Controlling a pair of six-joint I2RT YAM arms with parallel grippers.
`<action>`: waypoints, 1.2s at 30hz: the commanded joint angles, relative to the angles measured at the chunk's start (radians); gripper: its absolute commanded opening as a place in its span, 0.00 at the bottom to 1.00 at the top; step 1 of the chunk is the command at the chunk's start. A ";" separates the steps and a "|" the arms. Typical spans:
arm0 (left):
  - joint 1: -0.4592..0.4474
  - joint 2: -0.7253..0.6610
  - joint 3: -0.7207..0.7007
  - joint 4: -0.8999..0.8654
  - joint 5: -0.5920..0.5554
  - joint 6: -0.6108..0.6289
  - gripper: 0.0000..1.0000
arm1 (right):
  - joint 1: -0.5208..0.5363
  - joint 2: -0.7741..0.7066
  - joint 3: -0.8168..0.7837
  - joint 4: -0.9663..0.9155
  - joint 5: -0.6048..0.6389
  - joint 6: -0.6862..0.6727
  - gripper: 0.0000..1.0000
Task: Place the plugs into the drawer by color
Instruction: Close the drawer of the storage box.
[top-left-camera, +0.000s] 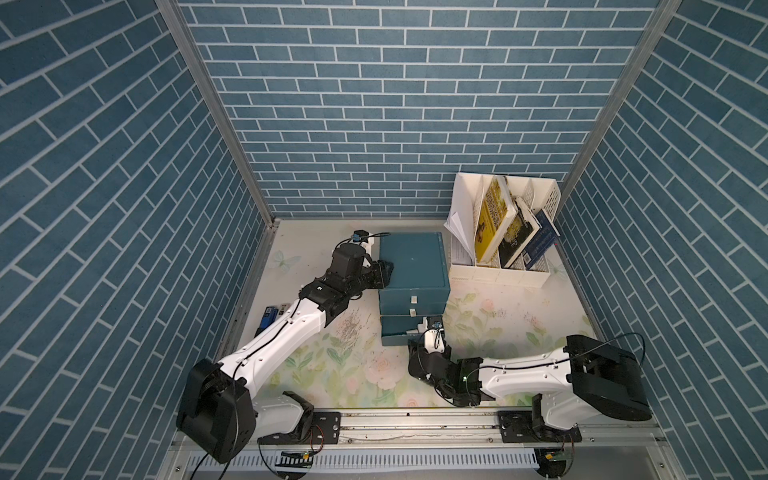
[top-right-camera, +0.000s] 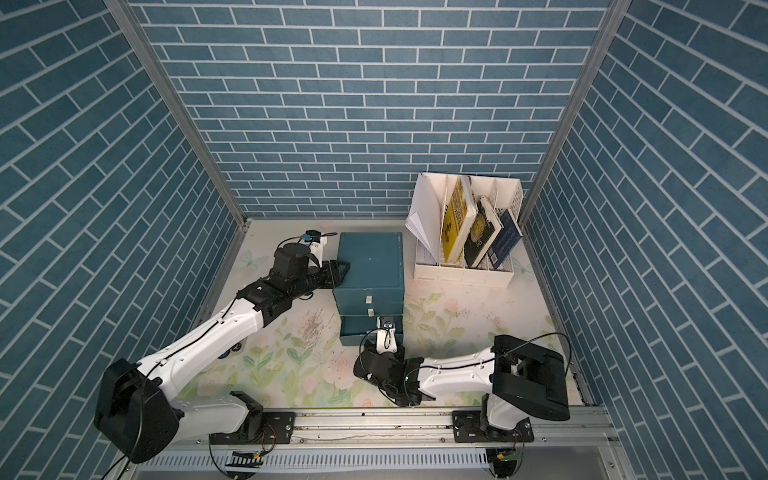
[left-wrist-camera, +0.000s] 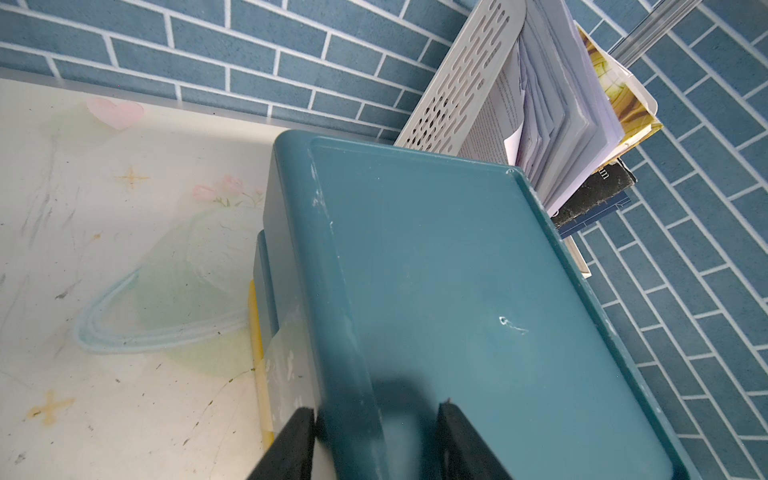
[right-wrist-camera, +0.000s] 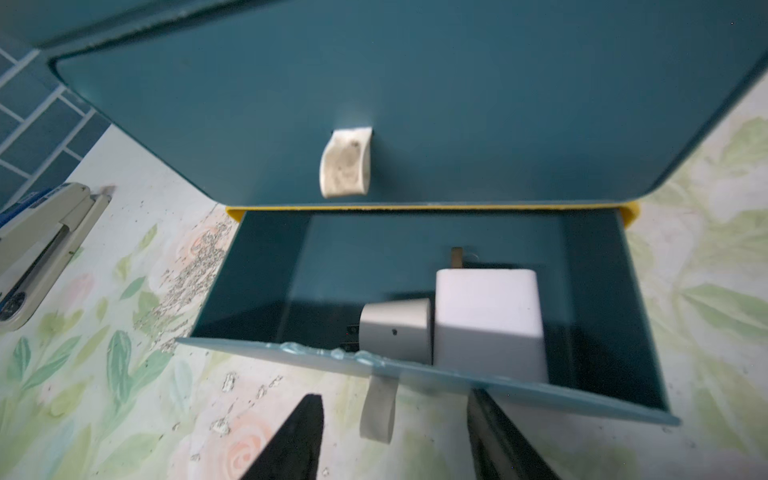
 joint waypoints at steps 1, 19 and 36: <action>0.003 0.012 -0.046 -0.110 0.020 0.025 0.52 | -0.010 0.009 -0.012 0.060 0.081 -0.068 0.64; 0.003 0.002 -0.052 -0.125 0.016 0.037 0.52 | -0.120 0.023 -0.034 0.297 -0.021 -0.285 0.72; 0.003 0.001 -0.064 -0.118 0.023 0.041 0.52 | 0.046 0.022 0.010 0.117 0.031 -0.196 0.73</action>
